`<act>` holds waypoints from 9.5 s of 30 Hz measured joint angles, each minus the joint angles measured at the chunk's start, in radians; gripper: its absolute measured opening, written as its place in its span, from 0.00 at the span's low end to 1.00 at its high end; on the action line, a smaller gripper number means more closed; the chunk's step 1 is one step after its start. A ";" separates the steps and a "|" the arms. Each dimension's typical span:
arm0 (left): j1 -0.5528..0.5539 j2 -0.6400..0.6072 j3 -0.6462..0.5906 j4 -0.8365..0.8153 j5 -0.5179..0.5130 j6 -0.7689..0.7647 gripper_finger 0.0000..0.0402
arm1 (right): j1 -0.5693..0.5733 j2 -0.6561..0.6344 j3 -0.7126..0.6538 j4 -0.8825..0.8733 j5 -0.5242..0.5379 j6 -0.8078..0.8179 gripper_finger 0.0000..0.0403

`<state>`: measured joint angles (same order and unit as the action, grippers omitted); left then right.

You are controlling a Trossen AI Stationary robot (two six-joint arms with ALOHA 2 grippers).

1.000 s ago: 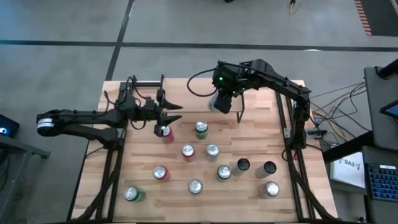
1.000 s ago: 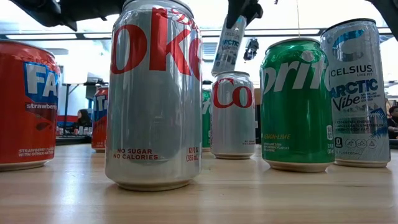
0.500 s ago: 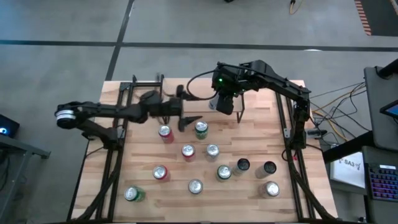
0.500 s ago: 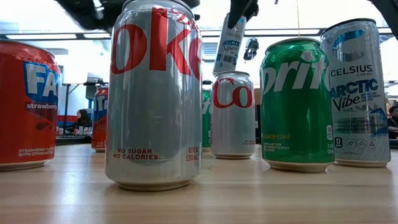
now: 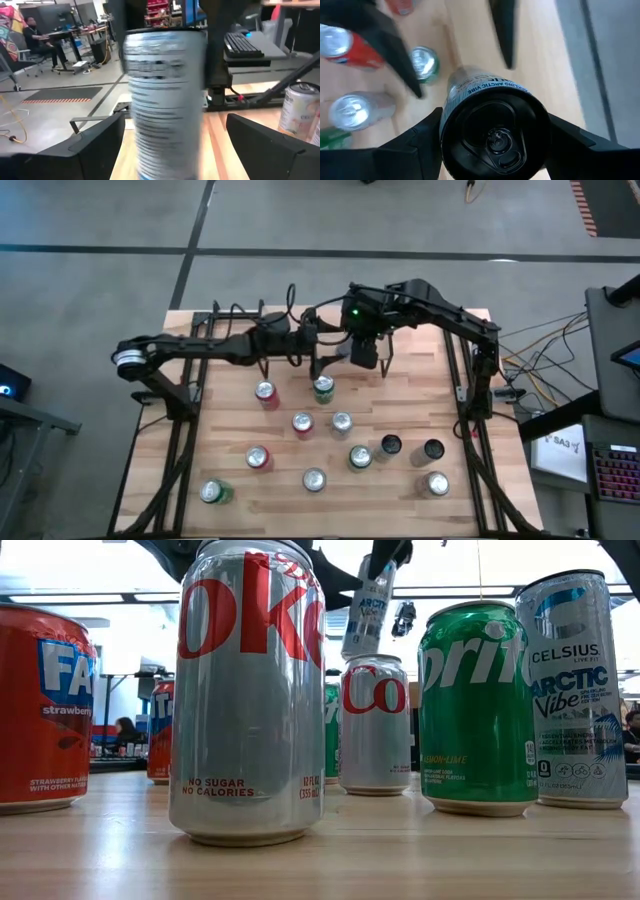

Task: Place canned beverage on shelf
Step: Put the top white-blue soda can on the shelf

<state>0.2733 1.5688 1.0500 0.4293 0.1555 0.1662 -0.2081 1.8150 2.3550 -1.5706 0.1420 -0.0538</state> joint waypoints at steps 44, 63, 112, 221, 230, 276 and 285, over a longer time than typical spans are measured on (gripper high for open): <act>0.005 0.072 -0.003 0.091 0.088 -0.055 0.57 | 0.044 0.002 0.000 0.121 0.015 -0.024 0.73; 0.098 0.072 -0.071 0.238 0.078 -0.089 0.57 | 0.027 -0.036 0.001 0.188 0.004 -0.052 0.76; 0.115 0.070 -0.208 0.465 0.045 -0.150 0.59 | -0.061 -0.702 -1.439 1.829 -0.016 -0.106 0.81; 0.174 -0.423 -0.442 0.378 -0.043 -0.153 0.75 | -0.133 -0.439 -1.491 2.165 0.485 0.061 0.75; 0.174 -0.422 -0.442 0.375 -0.043 -0.149 0.75 | -0.133 -0.450 -1.491 2.158 0.485 0.054 0.79; 0.095 -0.726 -0.450 0.016 0.177 -0.337 0.74 | 0.121 -0.593 -0.992 0.809 0.299 0.314 0.79; -0.112 -0.767 -0.463 -0.006 0.122 -0.368 0.74 | 0.118 -0.567 -0.981 0.740 0.231 0.233 0.56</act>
<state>0.1611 0.8019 0.5869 0.4232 0.2775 -0.2016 -0.0904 1.2476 1.3743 -0.8301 0.3729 0.1788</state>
